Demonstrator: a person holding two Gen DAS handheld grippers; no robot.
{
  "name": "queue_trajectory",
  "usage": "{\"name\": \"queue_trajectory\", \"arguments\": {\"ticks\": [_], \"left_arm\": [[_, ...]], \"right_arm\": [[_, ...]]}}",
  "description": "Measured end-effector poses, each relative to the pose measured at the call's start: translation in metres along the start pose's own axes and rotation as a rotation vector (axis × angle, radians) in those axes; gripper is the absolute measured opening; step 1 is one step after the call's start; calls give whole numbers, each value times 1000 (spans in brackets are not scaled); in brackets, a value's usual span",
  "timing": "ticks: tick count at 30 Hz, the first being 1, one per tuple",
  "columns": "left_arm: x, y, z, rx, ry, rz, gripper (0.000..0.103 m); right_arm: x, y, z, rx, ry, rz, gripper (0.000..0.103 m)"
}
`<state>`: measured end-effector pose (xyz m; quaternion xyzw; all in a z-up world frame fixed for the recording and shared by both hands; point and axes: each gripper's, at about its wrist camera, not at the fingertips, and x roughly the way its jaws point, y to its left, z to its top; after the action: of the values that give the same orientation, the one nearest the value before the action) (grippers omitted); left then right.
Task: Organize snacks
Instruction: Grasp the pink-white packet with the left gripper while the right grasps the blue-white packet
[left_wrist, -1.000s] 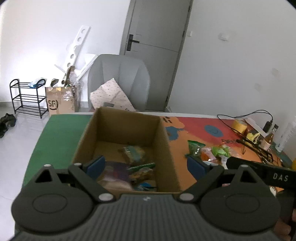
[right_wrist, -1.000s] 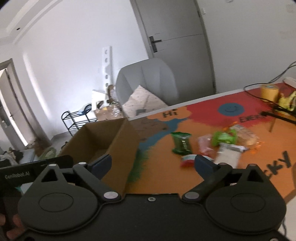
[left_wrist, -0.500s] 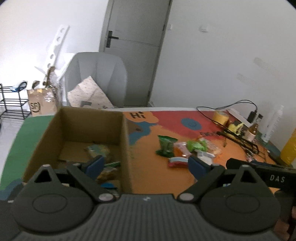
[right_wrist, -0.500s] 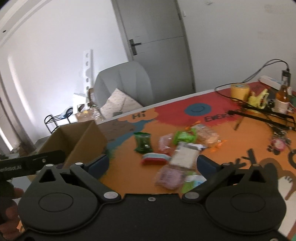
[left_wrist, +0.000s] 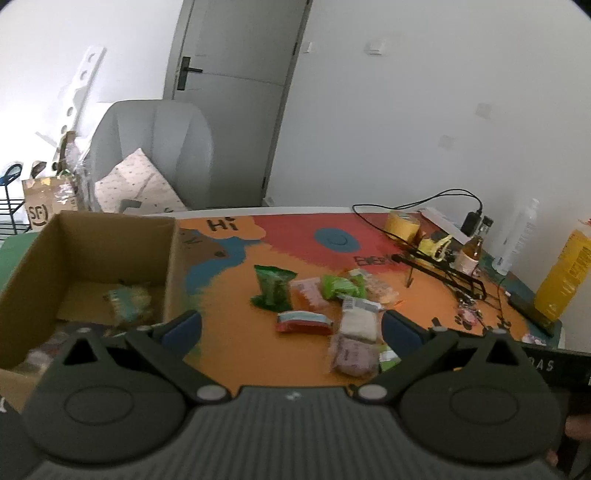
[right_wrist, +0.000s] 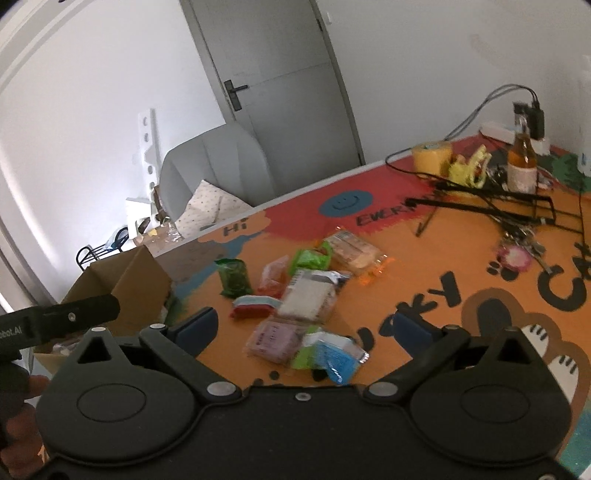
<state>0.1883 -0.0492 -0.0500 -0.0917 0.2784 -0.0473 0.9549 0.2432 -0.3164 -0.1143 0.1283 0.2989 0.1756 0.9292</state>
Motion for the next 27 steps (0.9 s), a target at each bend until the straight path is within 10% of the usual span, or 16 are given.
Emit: {"name": "queue_trajectory", "arguments": {"ticks": [6,19,27], "left_arm": [[16,-15,-4,12,-2,-34,100],[70,-34,-19,33,106,-83,89],[100,-40,-28,38,156,-82,84]], "right_arm": [[4,-10,-3,-6,4,1,100],[32,-32,-9,35,84,16,46],[50,-40,-15,64,138,47,50]]}}
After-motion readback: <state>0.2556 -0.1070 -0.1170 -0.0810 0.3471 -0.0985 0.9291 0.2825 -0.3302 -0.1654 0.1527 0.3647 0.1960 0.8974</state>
